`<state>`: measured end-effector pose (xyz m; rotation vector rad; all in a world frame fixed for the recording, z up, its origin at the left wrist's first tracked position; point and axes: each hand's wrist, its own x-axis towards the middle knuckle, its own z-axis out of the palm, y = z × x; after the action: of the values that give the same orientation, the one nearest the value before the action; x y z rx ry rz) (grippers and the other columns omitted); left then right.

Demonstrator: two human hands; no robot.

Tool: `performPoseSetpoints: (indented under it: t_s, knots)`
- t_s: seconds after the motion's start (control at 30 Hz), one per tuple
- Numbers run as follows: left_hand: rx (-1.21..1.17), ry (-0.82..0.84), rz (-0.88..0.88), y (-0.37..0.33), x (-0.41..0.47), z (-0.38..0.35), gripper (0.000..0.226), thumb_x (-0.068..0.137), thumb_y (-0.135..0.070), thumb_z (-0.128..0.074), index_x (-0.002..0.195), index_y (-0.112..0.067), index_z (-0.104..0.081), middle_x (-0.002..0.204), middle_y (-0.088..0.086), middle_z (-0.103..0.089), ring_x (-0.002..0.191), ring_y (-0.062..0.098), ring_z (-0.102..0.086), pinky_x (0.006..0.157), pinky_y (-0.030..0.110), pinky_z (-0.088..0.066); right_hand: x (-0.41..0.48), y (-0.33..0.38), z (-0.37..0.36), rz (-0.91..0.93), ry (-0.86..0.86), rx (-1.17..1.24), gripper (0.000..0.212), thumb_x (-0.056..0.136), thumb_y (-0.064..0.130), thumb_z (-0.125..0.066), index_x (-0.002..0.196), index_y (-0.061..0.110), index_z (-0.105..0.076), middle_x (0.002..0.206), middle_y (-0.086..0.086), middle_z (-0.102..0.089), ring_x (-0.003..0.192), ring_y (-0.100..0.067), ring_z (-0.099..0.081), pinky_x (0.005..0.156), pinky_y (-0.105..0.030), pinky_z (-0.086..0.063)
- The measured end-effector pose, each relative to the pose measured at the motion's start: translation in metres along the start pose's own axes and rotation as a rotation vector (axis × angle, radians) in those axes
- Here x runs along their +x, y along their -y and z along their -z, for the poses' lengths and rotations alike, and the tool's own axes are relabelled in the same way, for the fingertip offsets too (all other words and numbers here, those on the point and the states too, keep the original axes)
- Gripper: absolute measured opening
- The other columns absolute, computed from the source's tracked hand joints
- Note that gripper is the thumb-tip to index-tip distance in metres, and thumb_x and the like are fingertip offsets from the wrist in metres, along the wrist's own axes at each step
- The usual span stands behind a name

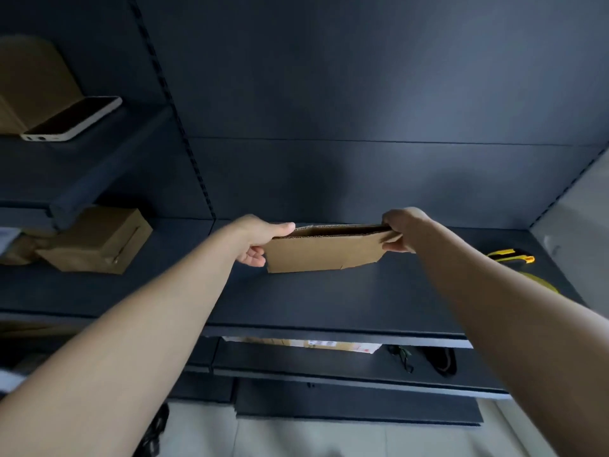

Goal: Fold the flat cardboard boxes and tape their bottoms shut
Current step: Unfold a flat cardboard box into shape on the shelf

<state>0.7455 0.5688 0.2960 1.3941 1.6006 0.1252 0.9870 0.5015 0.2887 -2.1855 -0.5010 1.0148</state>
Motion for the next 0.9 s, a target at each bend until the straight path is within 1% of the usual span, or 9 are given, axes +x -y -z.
performPoseSetpoints:
  t_s: [0.13, 0.27, 0.4, 0.43, 0.57, 0.63, 0.7, 0.77, 0.9]
  knots:
    - [-0.042, -0.02, 0.021, 0.0, 0.001, -0.004, 0.068, 0.075, -0.058, -0.069, 0.121, -0.009, -0.054, 0.107, 0.017, -0.053, 0.089, 0.026, -0.061, 0.078, 0.035, -0.056, 0.004, 0.009, -0.006, -0.016, 0.005, 0.05, 0.022, 0.088, 0.017, -0.055, 0.106, 0.004, -0.053, 0.105, -0.01, -0.052, 0.073, -0.023, -0.059, 0.07, -0.035, -0.059]
    - [-0.043, -0.018, 0.011, -0.008, 0.007, 0.001, 0.075, 0.076, -0.058, -0.069, 0.124, -0.003, -0.052, 0.105, 0.016, -0.052, 0.092, 0.025, -0.06, 0.075, 0.034, -0.056, 0.008, 0.015, -0.008, -0.034, -0.056, 0.149, 0.048, 0.088, 0.016, -0.058, 0.128, 0.005, -0.032, 0.078, -0.001, -0.028, 0.113, -0.022, -0.052, 0.092, -0.041, -0.053]
    - [0.013, 0.052, 0.018, -0.012, 0.013, 0.006, 0.064, 0.077, -0.058, -0.068, 0.115, -0.007, -0.056, 0.095, 0.008, -0.053, 0.096, 0.023, -0.058, 0.076, 0.035, -0.055, 0.008, 0.016, -0.009, -0.064, -0.071, 0.108, 0.055, 0.088, 0.027, -0.059, 0.131, 0.006, -0.031, 0.079, -0.002, -0.028, 0.081, -0.024, -0.049, 0.086, -0.04, -0.055]
    - [0.054, 0.054, 0.019, -0.013, 0.016, 0.008, 0.063, 0.076, -0.06, -0.066, 0.112, -0.009, -0.058, 0.096, 0.007, -0.055, 0.095, 0.023, -0.059, 0.078, 0.035, -0.056, 0.008, 0.016, -0.01, -0.062, -0.07, 0.113, 0.058, 0.088, 0.032, -0.06, 0.131, 0.007, -0.03, 0.081, -0.003, -0.03, 0.081, -0.026, -0.048, 0.084, -0.04, -0.056]
    - [0.175, 0.044, -0.043, -0.015, 0.025, 0.013, 0.063, 0.078, -0.066, -0.061, 0.113, -0.013, -0.062, 0.113, 0.007, -0.063, 0.101, 0.023, -0.06, 0.089, 0.035, -0.052, 0.006, 0.013, -0.018, -0.056, -0.05, 0.187, 0.07, 0.085, 0.045, -0.066, 0.131, 0.01, -0.026, 0.111, -0.007, -0.043, 0.111, -0.032, -0.051, 0.083, -0.042, -0.054]
    - [0.146, 0.052, -0.111, -0.018, 0.031, 0.012, 0.049, 0.084, -0.057, -0.061, 0.101, -0.012, -0.065, 0.105, 0.004, -0.066, 0.092, 0.019, -0.062, 0.085, 0.031, -0.049, 0.005, 0.013, -0.023, -0.051, -0.042, 0.224, 0.076, 0.082, 0.049, -0.069, 0.132, 0.011, -0.025, 0.124, -0.009, -0.044, 0.117, -0.033, -0.05, 0.081, -0.042, -0.053]
    - [0.138, 0.045, -0.16, -0.023, 0.032, 0.009, 0.039, 0.087, -0.05, -0.061, 0.085, -0.012, -0.063, 0.085, 0.001, -0.066, 0.072, 0.014, -0.061, 0.069, 0.025, -0.049, 0.005, 0.012, -0.027, -0.044, -0.032, 0.226, 0.082, 0.079, 0.052, -0.071, 0.133, 0.012, -0.025, 0.135, -0.009, -0.043, 0.118, -0.033, -0.05, 0.083, -0.042, -0.053]
    - [0.16, 0.047, -0.203, -0.026, 0.038, 0.007, 0.043, 0.085, -0.051, -0.063, 0.09, -0.008, -0.066, 0.081, 0.003, -0.067, 0.067, 0.017, -0.062, 0.068, 0.029, -0.052, 0.005, 0.01, -0.028, -0.041, -0.025, 0.213, 0.084, 0.077, 0.054, -0.072, 0.134, 0.013, -0.025, 0.138, -0.01, -0.041, 0.117, -0.033, -0.051, 0.088, -0.043, -0.053]
    - [0.202, 0.035, -0.251, -0.028, 0.045, 0.008, 0.064, 0.076, -0.058, -0.068, 0.103, 0.0, -0.062, 0.095, 0.01, -0.068, 0.071, 0.022, -0.059, 0.068, 0.031, -0.049, 0.006, 0.005, -0.026, -0.026, 0.009, 0.177, 0.089, 0.076, 0.053, -0.074, 0.139, 0.015, -0.024, 0.14, -0.009, -0.04, 0.119, -0.033, -0.05, 0.092, -0.044, -0.052]
